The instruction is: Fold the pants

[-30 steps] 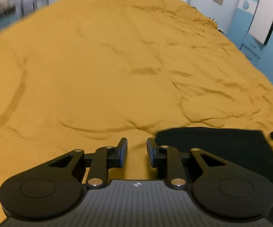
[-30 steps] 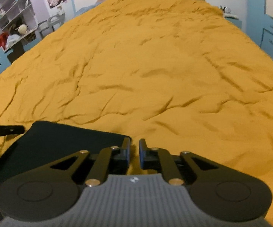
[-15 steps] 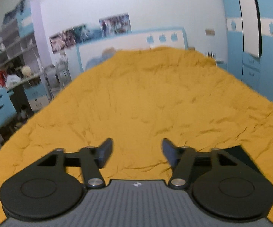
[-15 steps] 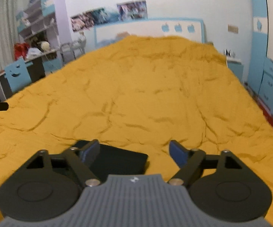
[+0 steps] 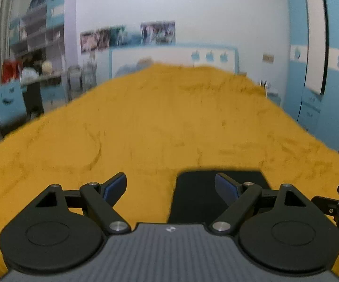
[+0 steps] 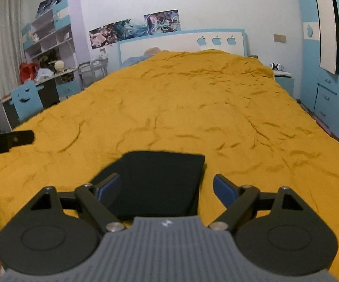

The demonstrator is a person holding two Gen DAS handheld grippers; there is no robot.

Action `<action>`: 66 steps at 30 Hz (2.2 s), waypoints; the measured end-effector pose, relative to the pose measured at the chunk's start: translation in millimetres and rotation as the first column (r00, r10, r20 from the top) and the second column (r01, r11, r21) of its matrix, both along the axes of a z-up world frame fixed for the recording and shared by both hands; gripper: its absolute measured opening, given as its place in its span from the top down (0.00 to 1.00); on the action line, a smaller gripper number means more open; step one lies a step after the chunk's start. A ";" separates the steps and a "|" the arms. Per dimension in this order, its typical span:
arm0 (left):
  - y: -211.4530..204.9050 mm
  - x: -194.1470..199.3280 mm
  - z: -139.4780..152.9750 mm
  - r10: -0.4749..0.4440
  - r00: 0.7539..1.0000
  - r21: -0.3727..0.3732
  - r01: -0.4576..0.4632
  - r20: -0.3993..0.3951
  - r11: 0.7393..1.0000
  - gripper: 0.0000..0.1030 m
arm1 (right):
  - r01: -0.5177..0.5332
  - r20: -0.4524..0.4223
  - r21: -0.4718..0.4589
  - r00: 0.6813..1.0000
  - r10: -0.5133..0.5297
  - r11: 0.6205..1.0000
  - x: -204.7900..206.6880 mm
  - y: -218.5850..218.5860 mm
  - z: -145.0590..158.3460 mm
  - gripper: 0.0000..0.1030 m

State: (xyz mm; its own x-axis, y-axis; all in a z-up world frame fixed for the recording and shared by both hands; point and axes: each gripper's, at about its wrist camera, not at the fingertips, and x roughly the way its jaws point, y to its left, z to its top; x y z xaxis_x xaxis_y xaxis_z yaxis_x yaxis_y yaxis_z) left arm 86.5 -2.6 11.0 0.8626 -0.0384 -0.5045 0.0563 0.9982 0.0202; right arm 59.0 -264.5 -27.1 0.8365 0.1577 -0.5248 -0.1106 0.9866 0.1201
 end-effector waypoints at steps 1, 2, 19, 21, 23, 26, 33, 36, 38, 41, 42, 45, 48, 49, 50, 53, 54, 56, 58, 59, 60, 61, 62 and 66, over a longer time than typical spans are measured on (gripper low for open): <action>-1.1 -0.5 -6.2 0.009 1.000 -0.006 -0.009 -0.017 1.000 0.04 | 0.006 -0.004 -0.011 1.000 -0.006 1.000 -4.6 1.5 -5.2 0.20; -0.5 -3.8 -11.7 0.017 0.999 -0.013 -0.018 -0.031 1.000 0.04 | 0.014 -0.009 -0.022 1.000 -0.014 1.000 -8.8 2.6 -10.2 0.20; -26.6 -45.8 -64.4 -0.047 0.984 0.041 0.055 -0.173 0.998 0.04 | -0.024 -0.110 -0.047 0.994 0.019 0.999 -34.3 25.1 -51.7 0.20; -26.1 -49.5 -63.6 -0.048 0.983 0.043 0.056 -0.175 0.997 0.04 | -0.028 -0.106 -0.056 0.994 0.022 0.998 -34.3 27.5 -48.6 0.20; -23.6 -51.8 -62.2 -0.050 0.982 0.024 0.056 -0.183 0.998 0.04 | -0.032 -0.104 -0.062 0.994 0.026 0.998 -38.3 30.2 -46.9 0.20; -21.7 -54.9 -59.7 -0.054 0.983 0.017 0.057 -0.177 0.998 0.04 | -0.031 -0.097 -0.067 0.995 0.024 0.997 -41.8 31.0 -43.1 0.20; -24.2 -62.2 -53.7 -0.069 0.985 0.016 0.073 -0.160 0.997 0.04 | -0.017 -0.072 -0.058 0.997 0.012 0.998 -49.9 27.5 -35.2 0.20; -25.0 -62.8 -53.2 -0.069 0.985 0.026 0.074 -0.157 0.997 0.04 | -0.017 -0.073 -0.058 0.997 0.013 0.998 -50.6 27.1 -35.4 0.20; -25.6 -62.8 -53.0 -0.072 0.985 0.023 0.076 -0.158 0.997 0.04 | -0.017 -0.074 -0.058 0.997 0.013 0.998 -50.4 26.9 -35.0 0.20; -26.6 -62.5 -53.4 -0.075 0.985 0.033 0.081 -0.158 0.996 0.04 | -0.015 -0.075 -0.057 0.997 0.011 0.998 -50.8 26.7 -34.8 0.20; -26.8 -62.4 -53.3 -0.077 0.984 0.035 0.083 -0.158 0.996 0.04 | -0.014 -0.076 -0.056 0.997 0.010 0.998 -50.7 26.4 -34.8 0.20; -26.8 -62.8 -53.2 -0.076 0.985 0.034 0.083 -0.158 0.996 0.04 | -0.016 -0.076 -0.058 0.997 0.011 0.998 -50.5 26.3 -34.8 0.20; -26.9 -62.9 -53.2 -0.076 0.984 0.035 0.082 -0.158 0.996 0.04 | -0.017 -0.077 -0.060 0.997 0.012 0.998 -50.8 26.4 -34.5 0.20; -26.8 -62.8 -53.2 -0.076 0.984 0.036 0.083 -0.159 0.996 0.04 | -0.018 -0.078 -0.061 0.997 0.013 0.998 -50.9 26.9 -34.3 0.20; -26.7 -62.8 -53.2 -0.077 0.984 0.035 0.083 -0.158 0.996 0.04 | -0.019 -0.078 -0.061 0.997 0.014 0.998 -51.1 26.8 -34.3 0.20; -27.1 -62.8 -53.1 -0.075 0.984 0.036 0.082 -0.159 0.996 0.04 | -0.020 -0.078 -0.061 0.997 0.015 0.998 -51.5 26.7 -34.0 0.20; -26.6 -62.7 -53.3 -0.076 0.984 0.035 0.083 -0.159 0.996 0.04 | -0.019 -0.077 -0.062 0.997 0.014 0.998 -51.6 26.4 -33.9 0.20; -26.5 -62.6 -53.3 -0.077 0.984 0.036 0.083 -0.159 0.996 0.04 | -0.020 -0.078 -0.061 0.997 0.015 0.998 -51.7 26.3 -33.9 0.20; -26.7 -62.9 -53.7 -0.078 0.984 0.033 0.084 -0.162 0.996 0.04 | -0.017 -0.079 -0.059 0.997 0.012 0.998 -52.0 25.9 -33.8 0.20; -26.2 -62.8 -54.0 -0.078 0.984 0.029 0.084 -0.163 0.996 0.04 | -0.014 -0.077 -0.059 0.997 0.009 0.998 -52.2 25.4 -33.3 0.20; -26.2 -63.2 -53.9 -0.078 0.984 0.029 0.084 -0.162 0.996 0.04 | -0.014 -0.077 -0.057 0.997 0.010 0.998 -52.3 25.1 -32.9 0.20; -26.4 -63.3 -54.1 -0.077 0.984 0.032 0.083 -0.162 0.996 0.04 | -0.016 -0.078 -0.057 0.997 0.011 0.998 -52.0 25.2 -32.5 0.20; -26.3 -63.3 -54.2 -0.077 0.984 0.033 0.083 -0.162 0.996 0.04 | -0.016 -0.078 -0.057 0.997 0.011 0.998 -51.5 25.1 -32.3 0.20; -25.3 -63.3 -54.3 -0.078 0.983 0.029 0.083 -0.167 0.996 0.04 | -0.018 -0.075 -0.060 0.997 0.013 0.998 -52.3 25.0 -31.2 0.20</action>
State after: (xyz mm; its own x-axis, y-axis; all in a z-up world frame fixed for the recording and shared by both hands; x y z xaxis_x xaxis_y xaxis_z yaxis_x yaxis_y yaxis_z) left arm 23.2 -27.9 -43.3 0.7616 -0.0840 -0.6426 0.1419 0.9891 0.0390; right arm 6.6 -239.5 -58.3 0.7924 0.1362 -0.5946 -0.1187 0.9906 0.0687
